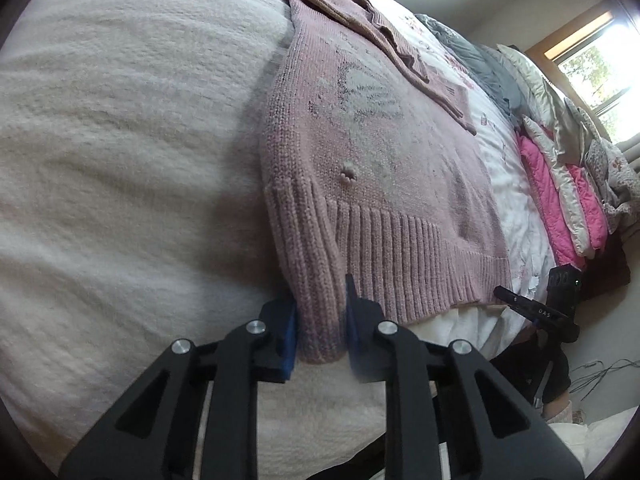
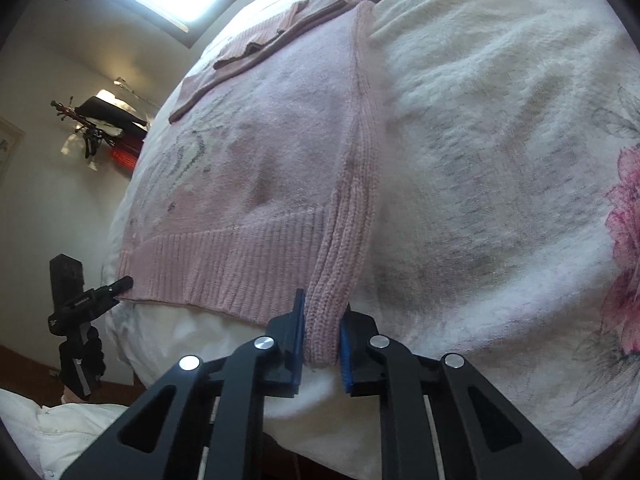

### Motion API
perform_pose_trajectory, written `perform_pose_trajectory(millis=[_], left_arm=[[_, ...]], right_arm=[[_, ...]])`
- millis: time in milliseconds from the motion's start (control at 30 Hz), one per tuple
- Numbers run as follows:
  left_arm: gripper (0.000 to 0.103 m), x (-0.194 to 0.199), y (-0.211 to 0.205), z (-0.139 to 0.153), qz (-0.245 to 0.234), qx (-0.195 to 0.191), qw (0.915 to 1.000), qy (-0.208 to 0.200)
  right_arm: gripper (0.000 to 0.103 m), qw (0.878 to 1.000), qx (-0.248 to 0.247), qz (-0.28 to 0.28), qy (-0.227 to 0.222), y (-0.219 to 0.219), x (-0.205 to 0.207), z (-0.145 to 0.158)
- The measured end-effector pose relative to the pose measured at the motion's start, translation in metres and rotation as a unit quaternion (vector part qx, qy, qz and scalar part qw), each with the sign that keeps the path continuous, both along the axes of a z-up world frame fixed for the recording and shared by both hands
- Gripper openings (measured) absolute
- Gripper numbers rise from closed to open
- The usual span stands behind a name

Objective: Fold small clothes
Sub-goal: 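Lift the hem with both tools, fold it toward the collar, and open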

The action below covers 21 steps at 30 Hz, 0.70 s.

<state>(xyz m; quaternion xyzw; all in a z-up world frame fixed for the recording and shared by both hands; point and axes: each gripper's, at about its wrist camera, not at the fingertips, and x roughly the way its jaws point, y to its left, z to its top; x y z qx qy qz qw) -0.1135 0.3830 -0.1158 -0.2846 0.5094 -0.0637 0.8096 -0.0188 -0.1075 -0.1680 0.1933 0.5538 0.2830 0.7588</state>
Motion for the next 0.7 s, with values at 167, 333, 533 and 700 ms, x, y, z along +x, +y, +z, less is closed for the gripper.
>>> perform_pose_trajectory(millis=[167, 333, 533, 700], left_arm=[[0.017, 0.005, 0.002, 0.022, -0.001, -0.031, 0.9988, -0.039], [0.017, 0.025, 0.013, 0.054, 0.003, -0.052, 0.9948, -0.088], [0.017, 0.066, 0.025, 0.075, 0.02, -0.049, 0.9924, -0.111], [0.017, 0.109, 0.037, 0.075, 0.038, -0.04, 0.9926, -0.108]], right_arm=[[0.012, 0.995, 0.094, -0.011, -0.018, -0.013, 0.008, 0.026], [0.012, 0.985, 0.165, -0.024, -0.042, -0.023, 0.031, 0.057], [0.012, 0.979, 0.186, -0.057, -0.053, -0.029, 0.074, 0.073], [0.012, 0.977, 0.191, -0.083, -0.037, -0.036, 0.121, 0.067]])
